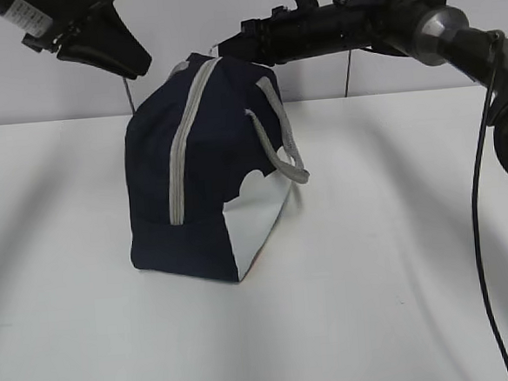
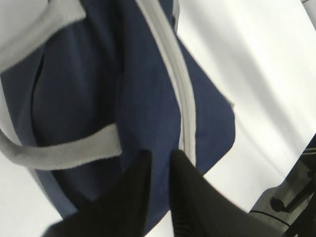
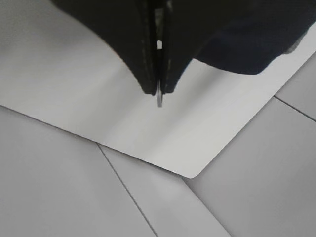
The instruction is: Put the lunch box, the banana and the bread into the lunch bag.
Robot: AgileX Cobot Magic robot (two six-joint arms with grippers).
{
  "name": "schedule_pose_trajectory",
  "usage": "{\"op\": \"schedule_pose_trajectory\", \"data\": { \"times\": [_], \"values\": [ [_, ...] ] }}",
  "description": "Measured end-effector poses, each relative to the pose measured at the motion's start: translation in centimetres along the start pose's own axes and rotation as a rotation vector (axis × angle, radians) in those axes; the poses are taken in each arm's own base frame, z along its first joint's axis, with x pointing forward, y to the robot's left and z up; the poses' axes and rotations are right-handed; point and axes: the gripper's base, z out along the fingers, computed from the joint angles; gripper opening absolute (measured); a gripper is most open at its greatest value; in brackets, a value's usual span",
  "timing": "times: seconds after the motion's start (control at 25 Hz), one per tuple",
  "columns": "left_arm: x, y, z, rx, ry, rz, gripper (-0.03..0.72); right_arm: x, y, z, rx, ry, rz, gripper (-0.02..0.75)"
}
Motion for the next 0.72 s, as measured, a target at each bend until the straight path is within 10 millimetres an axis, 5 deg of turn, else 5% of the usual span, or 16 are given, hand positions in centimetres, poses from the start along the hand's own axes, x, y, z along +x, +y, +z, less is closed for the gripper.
{"op": "schedule_pose_trajectory", "data": {
  "times": [0.4, 0.72],
  "values": [
    [-3.1, 0.8, -1.0, -0.108, -0.298, -0.07, 0.254, -0.2, -0.3, 0.0, 0.032, -0.023, -0.002, -0.016],
    [-3.5, 4.3, 4.4, -0.069, -0.297, -0.193, 0.328, -0.4, -1.2, -0.8, 0.055, -0.035, 0.005, -0.016]
  ]
}}
